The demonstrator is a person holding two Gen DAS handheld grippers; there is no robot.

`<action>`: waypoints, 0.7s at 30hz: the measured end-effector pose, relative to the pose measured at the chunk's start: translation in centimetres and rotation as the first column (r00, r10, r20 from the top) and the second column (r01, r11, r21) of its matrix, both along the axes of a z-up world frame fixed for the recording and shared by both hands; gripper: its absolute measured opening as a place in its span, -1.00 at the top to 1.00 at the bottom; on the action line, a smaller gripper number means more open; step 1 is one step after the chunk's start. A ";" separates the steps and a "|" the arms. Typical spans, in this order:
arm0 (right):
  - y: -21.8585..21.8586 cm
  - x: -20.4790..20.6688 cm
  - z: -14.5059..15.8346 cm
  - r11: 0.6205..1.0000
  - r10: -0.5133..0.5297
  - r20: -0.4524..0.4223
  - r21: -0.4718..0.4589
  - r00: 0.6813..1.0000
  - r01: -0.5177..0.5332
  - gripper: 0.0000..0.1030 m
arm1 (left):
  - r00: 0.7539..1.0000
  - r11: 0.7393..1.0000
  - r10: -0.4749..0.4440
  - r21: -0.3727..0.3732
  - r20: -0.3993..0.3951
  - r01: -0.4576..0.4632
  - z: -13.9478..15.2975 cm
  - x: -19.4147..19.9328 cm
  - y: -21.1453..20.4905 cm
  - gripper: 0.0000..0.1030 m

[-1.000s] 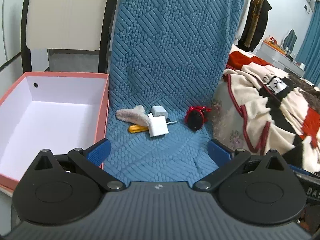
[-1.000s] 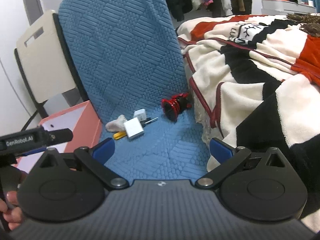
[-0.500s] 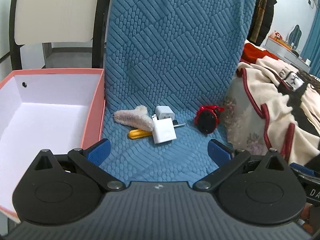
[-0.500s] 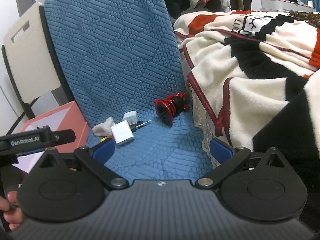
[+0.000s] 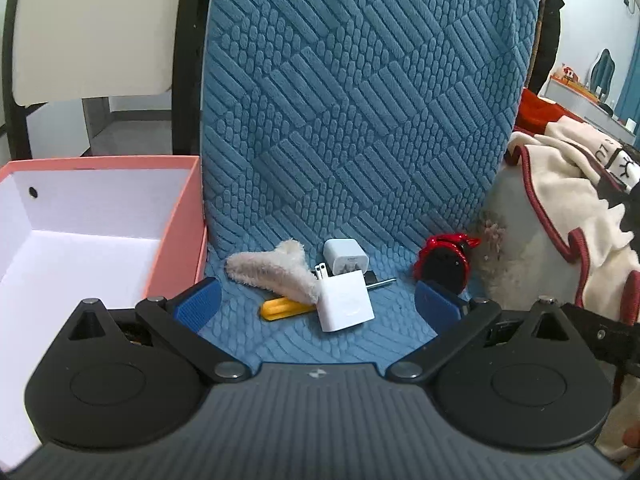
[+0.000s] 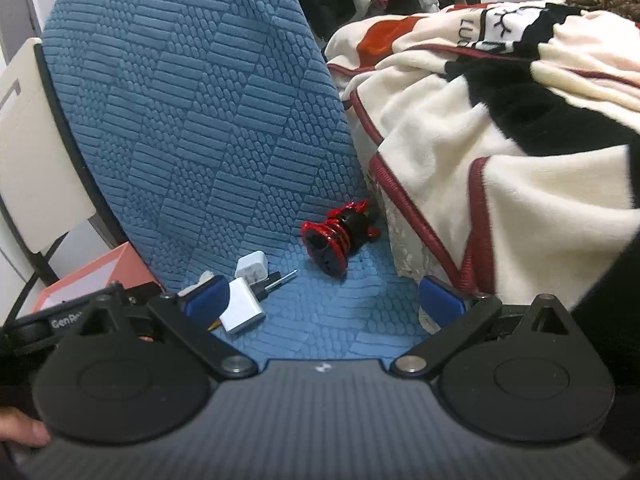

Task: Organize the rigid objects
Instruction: 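Grasp the red-black figurine with the right gripper while the left gripper approaches the white fluffy toy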

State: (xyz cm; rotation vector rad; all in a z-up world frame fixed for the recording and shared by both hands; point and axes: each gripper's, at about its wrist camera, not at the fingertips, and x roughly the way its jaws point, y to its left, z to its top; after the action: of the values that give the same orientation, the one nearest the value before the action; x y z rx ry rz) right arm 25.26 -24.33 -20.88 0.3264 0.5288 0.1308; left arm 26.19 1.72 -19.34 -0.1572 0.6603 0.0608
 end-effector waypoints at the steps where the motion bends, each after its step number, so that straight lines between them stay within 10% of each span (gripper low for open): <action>1: 0.0 0.4 -0.1 1.000 -0.008 0.002 0.000 1.000 0.008 -0.99 | 1.000 1.000 -0.001 -0.004 0.001 0.001 -0.1 0.2 0.1 -1.00; 21: 2.5 5.1 -0.9 1.000 0.010 0.037 -0.009 0.999 -0.010 -0.93 | 1.000 0.998 -0.012 -0.063 -0.008 0.011 -3.2 5.5 1.7 -0.63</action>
State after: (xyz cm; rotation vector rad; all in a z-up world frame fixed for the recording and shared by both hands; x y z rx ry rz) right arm 30.33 -21.86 -21.75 0.3119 0.4941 0.1440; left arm 31.70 3.46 -22.56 -0.2138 0.6722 0.0294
